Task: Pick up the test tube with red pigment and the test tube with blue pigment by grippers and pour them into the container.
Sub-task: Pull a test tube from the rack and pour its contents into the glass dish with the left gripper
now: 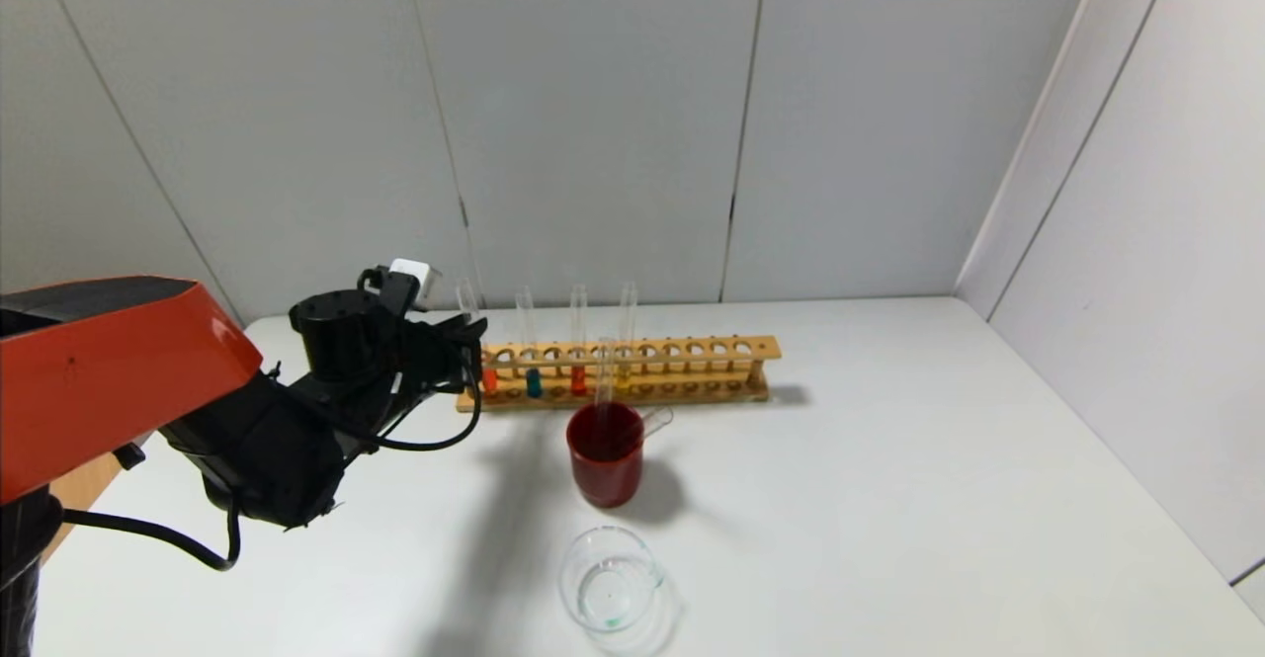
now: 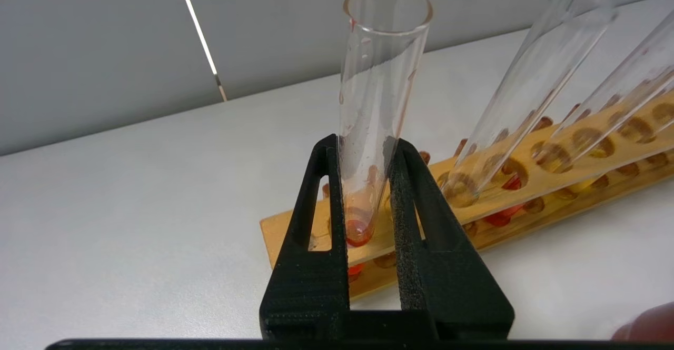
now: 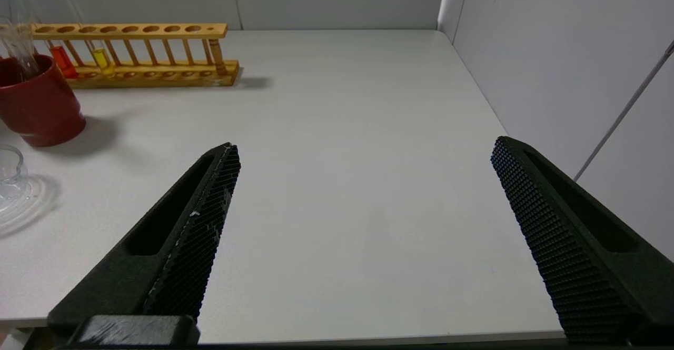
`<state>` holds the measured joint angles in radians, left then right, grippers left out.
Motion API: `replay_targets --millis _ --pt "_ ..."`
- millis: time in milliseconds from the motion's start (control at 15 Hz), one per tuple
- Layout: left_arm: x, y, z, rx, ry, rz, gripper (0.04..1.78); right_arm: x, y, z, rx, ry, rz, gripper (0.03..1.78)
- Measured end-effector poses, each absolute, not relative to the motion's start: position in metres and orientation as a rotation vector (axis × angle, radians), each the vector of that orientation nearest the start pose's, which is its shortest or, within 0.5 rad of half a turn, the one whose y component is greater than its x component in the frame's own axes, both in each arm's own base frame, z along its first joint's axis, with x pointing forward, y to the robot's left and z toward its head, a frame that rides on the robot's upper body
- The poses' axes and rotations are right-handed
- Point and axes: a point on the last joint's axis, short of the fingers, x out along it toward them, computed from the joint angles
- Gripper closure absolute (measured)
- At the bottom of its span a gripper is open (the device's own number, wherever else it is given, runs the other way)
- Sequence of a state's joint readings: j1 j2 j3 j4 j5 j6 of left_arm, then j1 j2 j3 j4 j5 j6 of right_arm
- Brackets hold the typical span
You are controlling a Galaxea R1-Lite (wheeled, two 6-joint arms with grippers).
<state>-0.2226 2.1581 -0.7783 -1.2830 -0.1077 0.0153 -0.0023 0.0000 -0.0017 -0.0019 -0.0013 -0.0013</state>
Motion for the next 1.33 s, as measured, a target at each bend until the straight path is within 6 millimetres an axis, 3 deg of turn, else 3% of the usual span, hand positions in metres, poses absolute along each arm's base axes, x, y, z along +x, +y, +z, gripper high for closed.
replay_targets --millis 267,467,667,867,1067,1333 --pt "0.359 -0.084 0.128 0.021 0.062 -0.330 1.52 -0.023 0.000 0.076 -0.001 -0.004 -0.004 0.07" --pt "0.344 -0.080 0.181 0.020 0.020 -0.329 1.52 -0.023 0.000 0.076 -0.001 -0.004 -0.004 0.07" --pt "0.317 -0.074 0.238 0.021 -0.012 -0.328 1.52 -0.023 0.000 0.076 -0.001 -0.004 -0.003 0.07" --pt "0.275 -0.065 0.275 0.022 -0.006 -0.332 1.52 -0.023 0.000 0.076 -0.001 -0.004 -0.004 0.07" --pt "0.227 -0.054 0.280 0.032 0.045 -0.334 1.52 -0.023 0.000 0.076 -0.001 -0.004 -0.004 0.07" --pt "0.159 -0.039 0.251 0.082 0.177 -0.342 1.52 -0.023 0.000 0.076 -0.001 -0.004 -0.004 0.07"
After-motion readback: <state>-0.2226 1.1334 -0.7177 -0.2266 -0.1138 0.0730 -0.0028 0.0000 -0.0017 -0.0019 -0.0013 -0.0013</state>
